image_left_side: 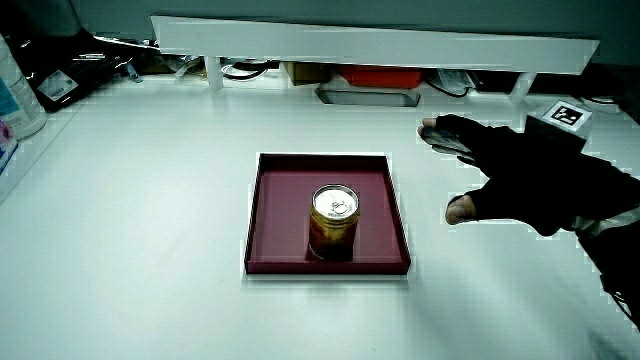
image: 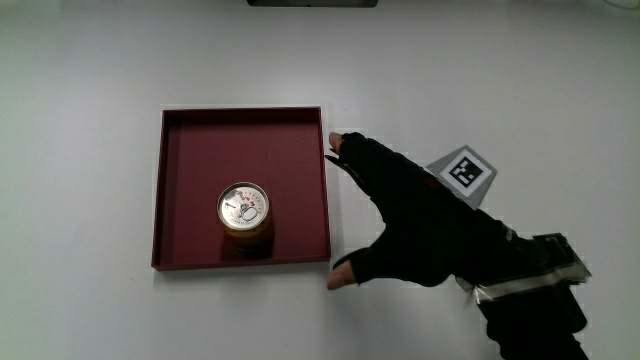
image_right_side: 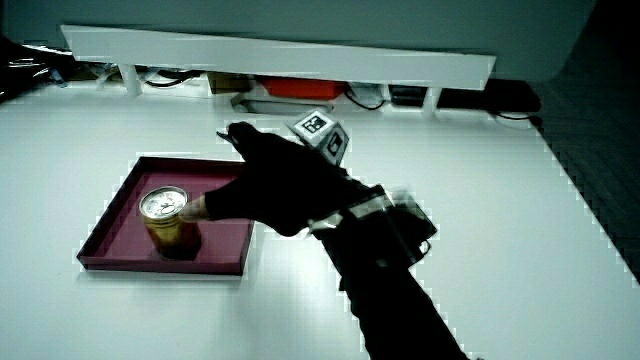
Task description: Pick red bull from plate
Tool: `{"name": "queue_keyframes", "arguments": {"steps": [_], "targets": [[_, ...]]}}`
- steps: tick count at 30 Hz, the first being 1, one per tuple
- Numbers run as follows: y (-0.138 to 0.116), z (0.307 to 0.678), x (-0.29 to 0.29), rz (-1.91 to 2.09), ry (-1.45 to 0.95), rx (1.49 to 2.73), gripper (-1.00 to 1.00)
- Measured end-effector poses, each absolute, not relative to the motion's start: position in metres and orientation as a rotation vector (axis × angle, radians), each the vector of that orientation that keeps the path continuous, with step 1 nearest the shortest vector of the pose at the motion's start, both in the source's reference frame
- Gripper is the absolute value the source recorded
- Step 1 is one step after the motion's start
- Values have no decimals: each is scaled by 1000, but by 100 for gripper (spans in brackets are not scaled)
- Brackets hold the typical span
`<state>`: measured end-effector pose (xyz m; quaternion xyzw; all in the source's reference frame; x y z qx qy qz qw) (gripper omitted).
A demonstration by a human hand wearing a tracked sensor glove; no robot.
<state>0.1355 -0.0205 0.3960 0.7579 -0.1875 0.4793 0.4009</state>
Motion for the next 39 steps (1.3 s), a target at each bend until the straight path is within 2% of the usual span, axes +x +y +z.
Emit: {"name": "queue_keyframes", "arguments": {"steps": [4, 8, 11, 29, 39], "targets": [[-24, 409, 129, 1264, -490, 1903, 0], [-24, 416, 116, 1307, -428, 1831, 0], [-24, 432, 106, 1360, -470, 1798, 0], [-23, 493, 60, 1364, -459, 1778, 0], [-17, 510, 39, 1378, -440, 1744, 0]]}}
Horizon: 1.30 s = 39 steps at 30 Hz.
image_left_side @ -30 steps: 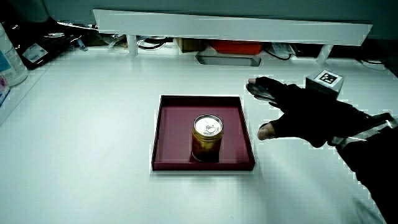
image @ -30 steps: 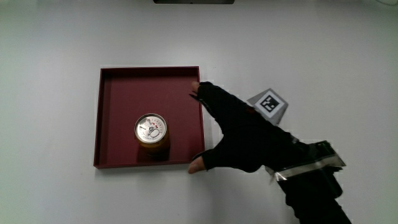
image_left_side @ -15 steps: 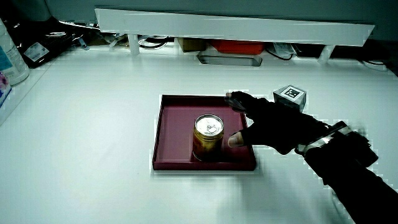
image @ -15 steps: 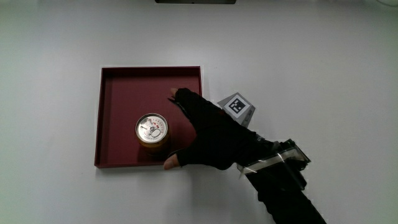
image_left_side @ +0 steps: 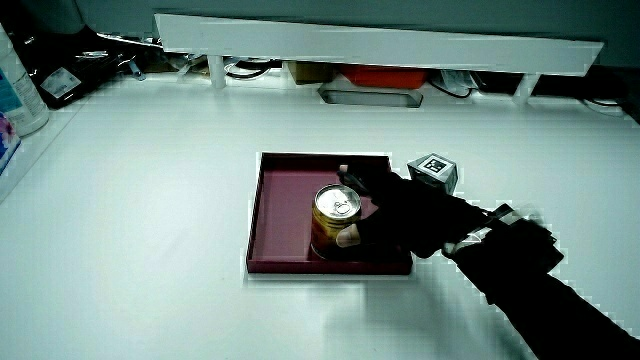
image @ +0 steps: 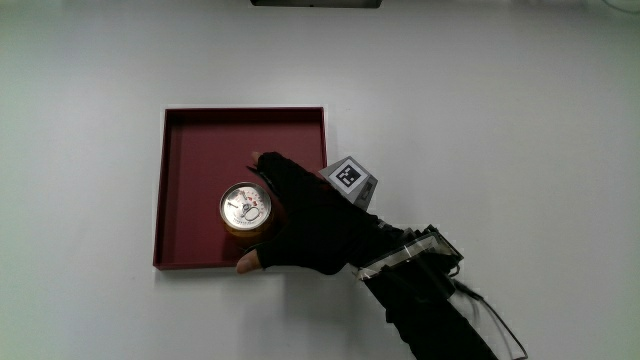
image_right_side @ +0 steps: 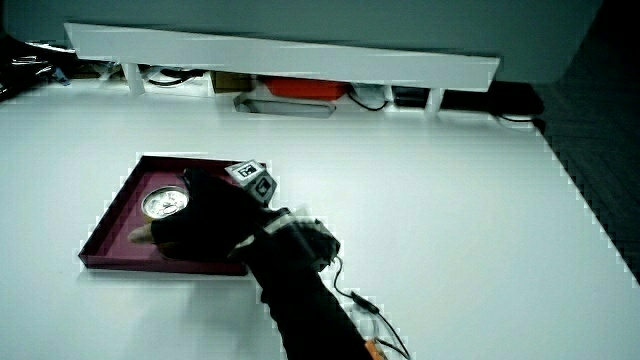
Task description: Pick red bull from plate
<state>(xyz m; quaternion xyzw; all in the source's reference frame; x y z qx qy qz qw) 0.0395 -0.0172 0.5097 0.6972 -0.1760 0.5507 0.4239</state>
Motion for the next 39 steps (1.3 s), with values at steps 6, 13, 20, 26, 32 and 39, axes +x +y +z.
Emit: {"name": "queue_keyframes", "arguments": {"steps": [6, 13, 20, 26, 32, 39], "targets": [[-15, 515, 34, 1375, -444, 1731, 0], [-15, 517, 35, 1423, -431, 1751, 8], [-14, 519, 37, 1478, -406, 1821, 35], [-13, 517, 39, 1495, -379, 1833, 58], [-11, 520, 40, 1519, -372, 1840, 81], [-11, 518, 40, 1559, -407, 1854, 100]]}}
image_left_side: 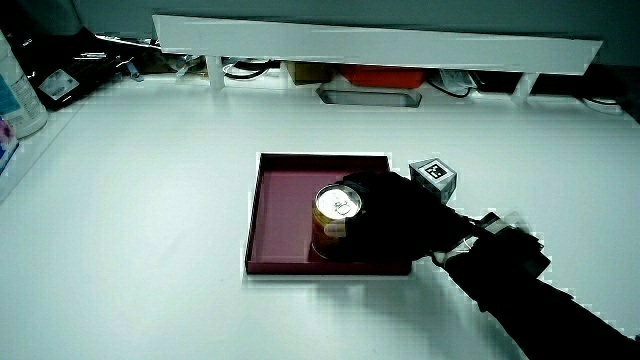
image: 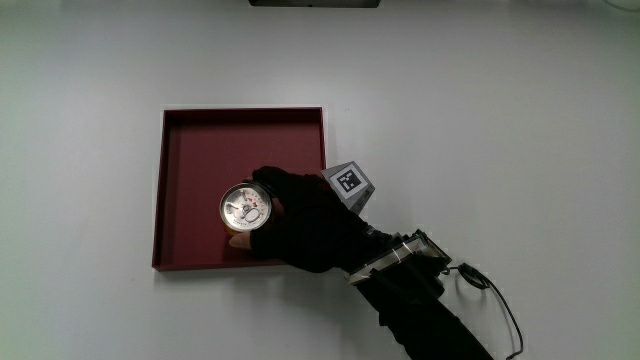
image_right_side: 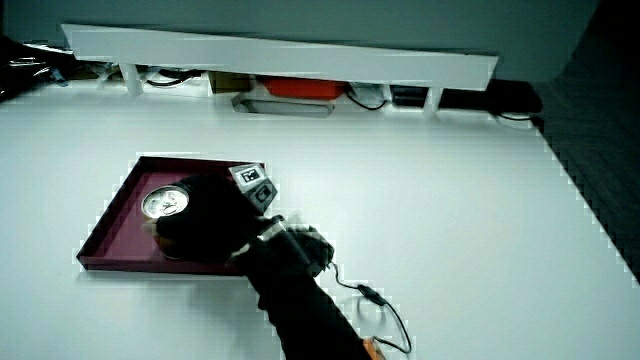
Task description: Pick red bull from plate
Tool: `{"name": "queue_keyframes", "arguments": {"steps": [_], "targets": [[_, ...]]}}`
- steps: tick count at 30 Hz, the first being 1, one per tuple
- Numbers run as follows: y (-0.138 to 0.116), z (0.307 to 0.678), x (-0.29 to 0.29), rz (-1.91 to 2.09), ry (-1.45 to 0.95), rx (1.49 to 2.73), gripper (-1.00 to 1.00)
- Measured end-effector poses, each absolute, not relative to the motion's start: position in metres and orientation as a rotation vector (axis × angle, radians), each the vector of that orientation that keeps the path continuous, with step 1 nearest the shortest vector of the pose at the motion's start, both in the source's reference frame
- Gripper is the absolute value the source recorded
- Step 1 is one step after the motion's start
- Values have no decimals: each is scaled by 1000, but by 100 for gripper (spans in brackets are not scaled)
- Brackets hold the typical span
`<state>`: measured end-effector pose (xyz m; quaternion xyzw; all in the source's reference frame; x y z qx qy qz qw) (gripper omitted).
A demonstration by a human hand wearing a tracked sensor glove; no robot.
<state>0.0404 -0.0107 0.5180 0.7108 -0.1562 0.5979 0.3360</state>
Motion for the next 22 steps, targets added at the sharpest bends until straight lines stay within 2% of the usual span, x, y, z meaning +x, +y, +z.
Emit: {"name": "queue_keyframes", "arguments": {"steps": [7, 11, 17, 22], "targets": [[-17, 511, 53, 1614, -408, 1830, 100], [-22, 498, 64, 1698, -414, 1770, 100], [-29, 465, 86, 1723, -396, 1775, 100], [-34, 449, 111, 1740, -373, 1830, 100]]}}
